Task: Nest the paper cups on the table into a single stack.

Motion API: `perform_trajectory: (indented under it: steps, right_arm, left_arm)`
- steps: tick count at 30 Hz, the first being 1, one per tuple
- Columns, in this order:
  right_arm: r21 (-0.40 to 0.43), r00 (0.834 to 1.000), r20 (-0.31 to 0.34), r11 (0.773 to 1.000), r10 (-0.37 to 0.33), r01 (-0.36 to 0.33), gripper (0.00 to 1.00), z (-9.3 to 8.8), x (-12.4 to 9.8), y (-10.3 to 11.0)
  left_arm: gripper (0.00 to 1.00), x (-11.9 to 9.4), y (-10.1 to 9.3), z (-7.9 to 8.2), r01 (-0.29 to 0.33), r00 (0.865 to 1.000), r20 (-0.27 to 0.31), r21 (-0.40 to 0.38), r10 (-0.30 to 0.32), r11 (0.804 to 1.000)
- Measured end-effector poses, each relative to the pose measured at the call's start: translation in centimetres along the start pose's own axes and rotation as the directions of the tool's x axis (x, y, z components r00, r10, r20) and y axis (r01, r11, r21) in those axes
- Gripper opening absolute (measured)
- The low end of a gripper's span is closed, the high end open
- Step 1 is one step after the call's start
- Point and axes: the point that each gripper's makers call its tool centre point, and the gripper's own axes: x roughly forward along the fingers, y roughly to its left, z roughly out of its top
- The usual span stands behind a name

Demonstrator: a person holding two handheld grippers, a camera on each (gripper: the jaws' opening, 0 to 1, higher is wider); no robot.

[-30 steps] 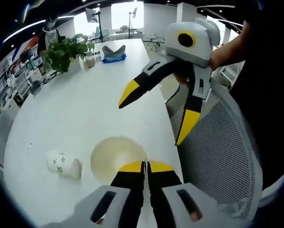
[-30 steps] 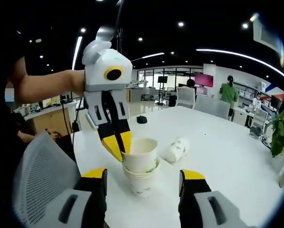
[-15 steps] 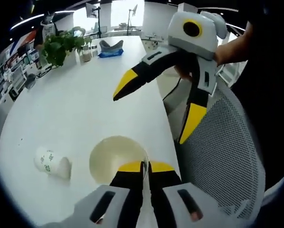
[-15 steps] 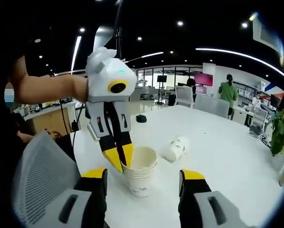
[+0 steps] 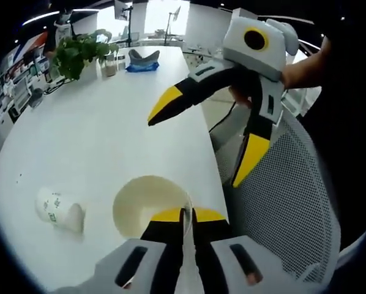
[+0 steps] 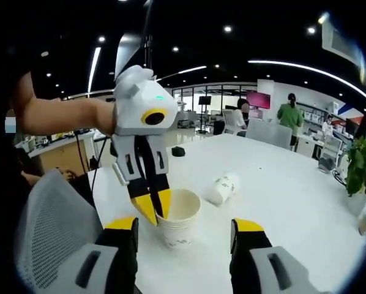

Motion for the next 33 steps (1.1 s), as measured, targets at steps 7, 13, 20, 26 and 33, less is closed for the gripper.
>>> perform_trajectory:
  steps: [7,13,20,26,33]
  right_arm:
    - [0.028,1.000,0.004,1.000,-0.009,0.009,0.61,0.4,0.0,-0.8]
    - [0.089,1.000,0.015,0.996,-0.027,0.026,0.60,1.7,0.5,-2.3]
    - [0.115,0.999,0.000,0.993,-0.036,0.036,0.60,2.3,2.0,-4.1]
    - [0.093,1.000,-0.021,0.996,-0.011,0.012,0.60,2.6,4.2,-4.9]
    - [0.095,0.999,-0.044,0.995,0.020,-0.015,0.61,2.8,6.7,-5.9]
  left_arm:
    - [0.04,-0.1,0.0,0.1,-0.037,0.999,0.017,0.011,0.036,0.999]
    - [0.11,-1.8,0.0,1.6,-0.080,0.984,0.156,-0.044,0.086,0.996]
    - [0.17,-4.7,0.5,2.0,-0.160,0.938,0.286,-0.143,0.196,0.977]
    - [0.25,-7.3,0.5,1.5,-0.243,0.893,0.328,-0.221,0.307,0.945]
    - [0.31,-10.2,0.8,0.8,-0.321,0.835,0.358,-0.302,0.419,0.898]
